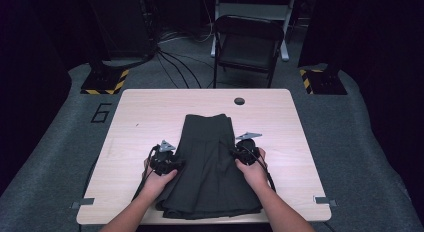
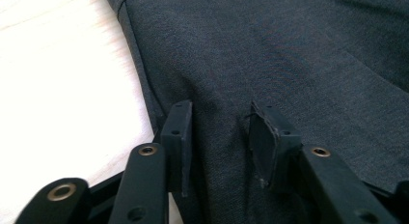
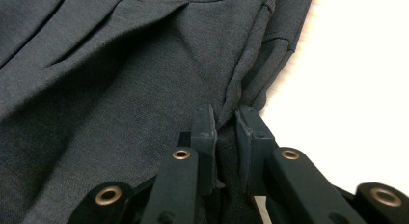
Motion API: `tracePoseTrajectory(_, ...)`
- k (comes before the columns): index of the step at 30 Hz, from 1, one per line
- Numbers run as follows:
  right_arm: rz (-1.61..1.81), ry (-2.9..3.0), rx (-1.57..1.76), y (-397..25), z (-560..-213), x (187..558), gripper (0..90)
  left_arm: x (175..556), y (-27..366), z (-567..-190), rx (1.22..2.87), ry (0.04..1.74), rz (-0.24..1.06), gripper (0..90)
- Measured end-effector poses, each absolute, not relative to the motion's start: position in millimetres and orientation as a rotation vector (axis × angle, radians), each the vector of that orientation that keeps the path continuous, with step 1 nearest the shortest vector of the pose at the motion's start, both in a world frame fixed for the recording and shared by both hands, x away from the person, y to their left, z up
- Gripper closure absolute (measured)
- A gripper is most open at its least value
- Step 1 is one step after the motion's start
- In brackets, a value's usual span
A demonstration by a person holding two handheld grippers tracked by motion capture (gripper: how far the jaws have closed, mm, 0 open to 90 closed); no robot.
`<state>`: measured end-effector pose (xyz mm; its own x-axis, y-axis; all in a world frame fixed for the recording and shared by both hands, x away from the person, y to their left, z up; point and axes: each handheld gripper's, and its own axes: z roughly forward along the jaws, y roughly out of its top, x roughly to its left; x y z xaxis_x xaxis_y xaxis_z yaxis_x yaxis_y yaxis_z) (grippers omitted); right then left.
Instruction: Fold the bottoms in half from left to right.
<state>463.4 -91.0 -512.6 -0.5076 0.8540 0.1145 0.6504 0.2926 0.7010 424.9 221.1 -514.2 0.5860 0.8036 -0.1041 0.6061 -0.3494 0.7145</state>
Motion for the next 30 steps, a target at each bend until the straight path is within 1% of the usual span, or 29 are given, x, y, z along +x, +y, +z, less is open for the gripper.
tracePoseTrajectory(4,1.032,2.325,1.316,-84,-512,461,79.0,423,232,-513,2.086,1.124,0.327,67.1)
tracePoseTrajectory(10,1.009,2.348,1.270,-77,-511,461,77.8,420,242,-511,2.081,1.144,0.301,67.2)
tracePoseTrajectory(11,1.016,2.340,1.285,-76,-510,461,75.2,420,242,-511,2.081,1.144,0.301,64.9)
tracePoseTrajectory(12,1.016,2.340,1.285,-76,-510,461,75.2,419,242,-511,2.080,1.142,0.295,64.9)
tracePoseTrajectory(13,1.018,2.313,1.310,-78,-508,460,69.1,419,242,-511,2.072,1.146,0.294,61.5)
tracePoseTrajectory(16,1.015,2.331,1.289,-82,-506,460,68.0,422,245,-510,2.043,1.155,0.294,58.2)
tracePoseTrajectory(19,1.020,2.333,1.287,-82,-507,460,67.9,426,247,-509,2.040,1.162,0.294,56.9)
tracePoseTrajectory(21,1.021,2.324,1.311,-81,-506,461,61.4,429,250,-505,2.019,1.161,0.301,54.4)
tracePoseTrajectory(22,1.021,2.324,1.311,-81,-506,461,61.4,429,250,-505,2.019,1.161,0.301,53.2)
tracePoseTrajectory(23,1.017,2.310,1.307,-81,-506,462,56.6,431,251,-504,2.002,1.165,0.304,52.0)
tracePoseTrajectory(25,1.021,2.305,1.303,-81,-505,461,55.5,434,254,-502,1.985,1.177,0.307,51.1)
tracePoseTrajectory(26,1.023,2.296,1.318,-82,-503,460,53.8,437,254,-502,1.965,1.187,0.322,50.5)
tracePoseTrajectory(27,1.027,2.289,1.299,-85,-500,458,51.2,439,256,-500,1.965,1.186,0.310,49.0)
tracePoseTrajectory(30,1.039,2.288,1.282,-87,-495,456,49.2,446,256,-497,1.962,1.189,0.321,47.9)
